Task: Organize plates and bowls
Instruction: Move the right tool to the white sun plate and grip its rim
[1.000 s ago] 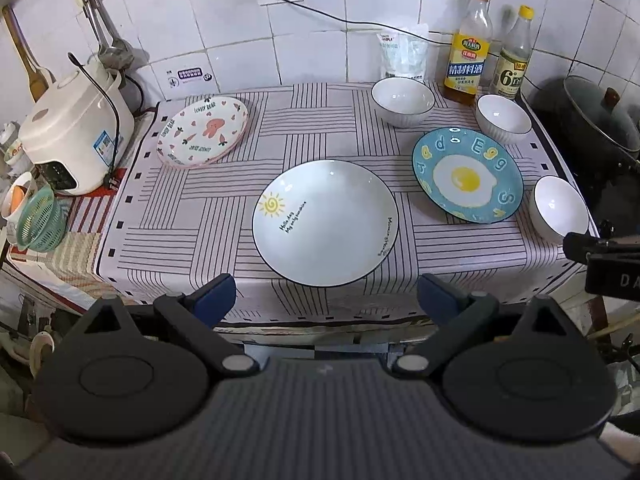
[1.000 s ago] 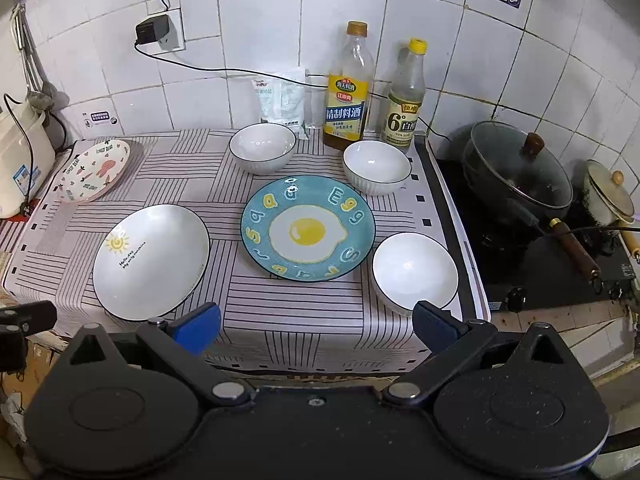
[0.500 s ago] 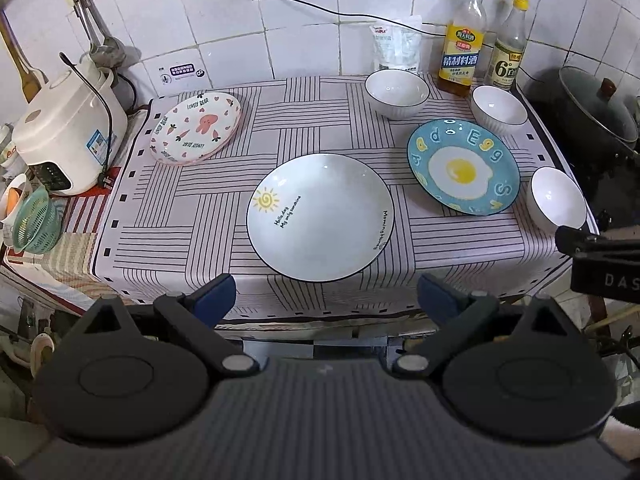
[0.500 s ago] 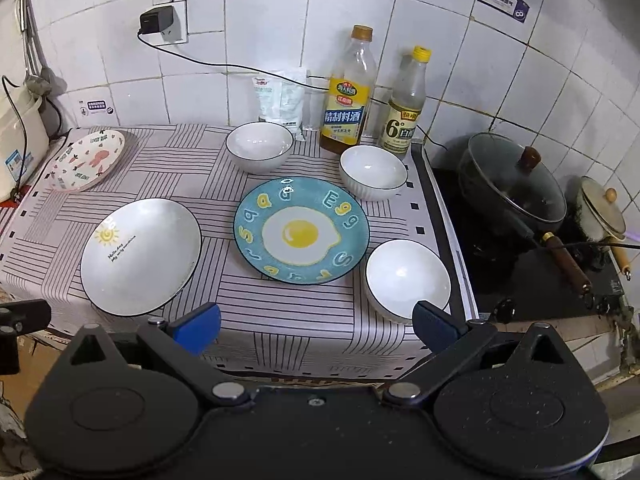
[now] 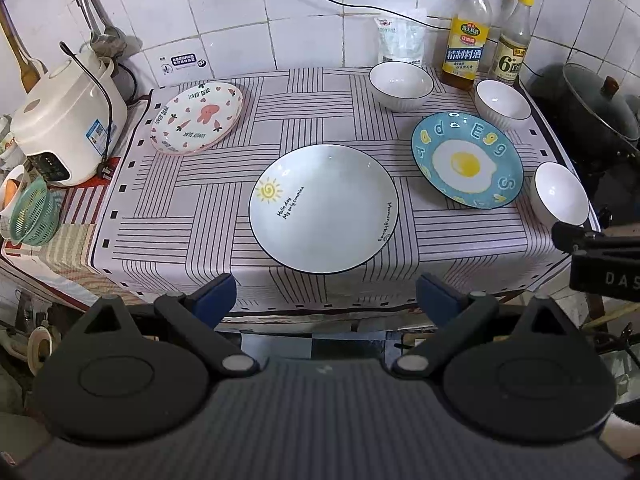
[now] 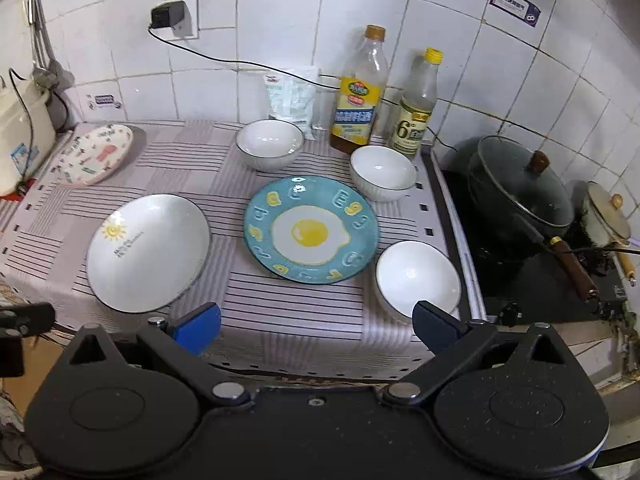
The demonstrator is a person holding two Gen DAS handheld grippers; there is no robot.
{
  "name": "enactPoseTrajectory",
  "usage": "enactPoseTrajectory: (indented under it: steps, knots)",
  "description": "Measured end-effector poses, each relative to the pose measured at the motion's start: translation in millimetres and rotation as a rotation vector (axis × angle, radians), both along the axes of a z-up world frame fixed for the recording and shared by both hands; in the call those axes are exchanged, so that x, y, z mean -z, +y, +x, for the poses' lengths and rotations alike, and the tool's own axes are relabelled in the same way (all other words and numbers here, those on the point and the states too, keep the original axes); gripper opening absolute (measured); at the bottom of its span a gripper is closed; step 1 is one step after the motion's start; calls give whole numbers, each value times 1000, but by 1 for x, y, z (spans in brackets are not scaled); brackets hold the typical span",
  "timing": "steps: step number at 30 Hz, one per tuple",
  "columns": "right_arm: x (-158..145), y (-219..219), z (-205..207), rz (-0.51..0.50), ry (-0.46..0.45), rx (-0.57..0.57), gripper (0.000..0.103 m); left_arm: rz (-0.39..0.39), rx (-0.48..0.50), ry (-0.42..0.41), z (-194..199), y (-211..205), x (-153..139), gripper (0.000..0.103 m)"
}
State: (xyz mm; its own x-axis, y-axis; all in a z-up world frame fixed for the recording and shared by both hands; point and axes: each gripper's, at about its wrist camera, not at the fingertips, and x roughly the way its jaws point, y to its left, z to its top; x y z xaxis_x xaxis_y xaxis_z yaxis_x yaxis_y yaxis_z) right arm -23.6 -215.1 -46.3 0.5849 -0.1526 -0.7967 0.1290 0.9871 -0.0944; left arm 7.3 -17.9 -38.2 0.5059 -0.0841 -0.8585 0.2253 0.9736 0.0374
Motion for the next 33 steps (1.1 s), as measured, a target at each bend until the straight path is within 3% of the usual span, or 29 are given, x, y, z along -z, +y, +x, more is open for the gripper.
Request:
enactPoseTrajectory:
  steps: [5, 10, 15, 18, 21, 23, 28, 33]
  knots:
    - [-9, 3, 1, 116, -93, -99, 103, -99, -5, -40, 9, 14, -7, 98]
    - [-13, 2, 12, 193, -254, -196, 103, -49, -21, -158, 19, 24, -19, 98]
    - [12, -4, 32, 237, -366, -224, 103, -13, 2, -240, 32, 35, -8, 98]
    - [33, -7, 48, 264, -332, -232, 103, -58, 56, -237, 48, 46, 12, 98]
    - [58, -6, 64, 310, -262, -270, 97, -156, 17, -148, 71, 64, 36, 98]
    - [75, -3, 72, 353, -213, -291, 96, -193, 14, -139, 85, 73, 54, 98]
    - [134, 18, 94, 462, -92, -320, 96, -174, -16, -68, 124, 83, 103, 98]
    - [185, 32, 115, 491, 2, -290, 86, -150, -25, 11, 159, 87, 141, 92]
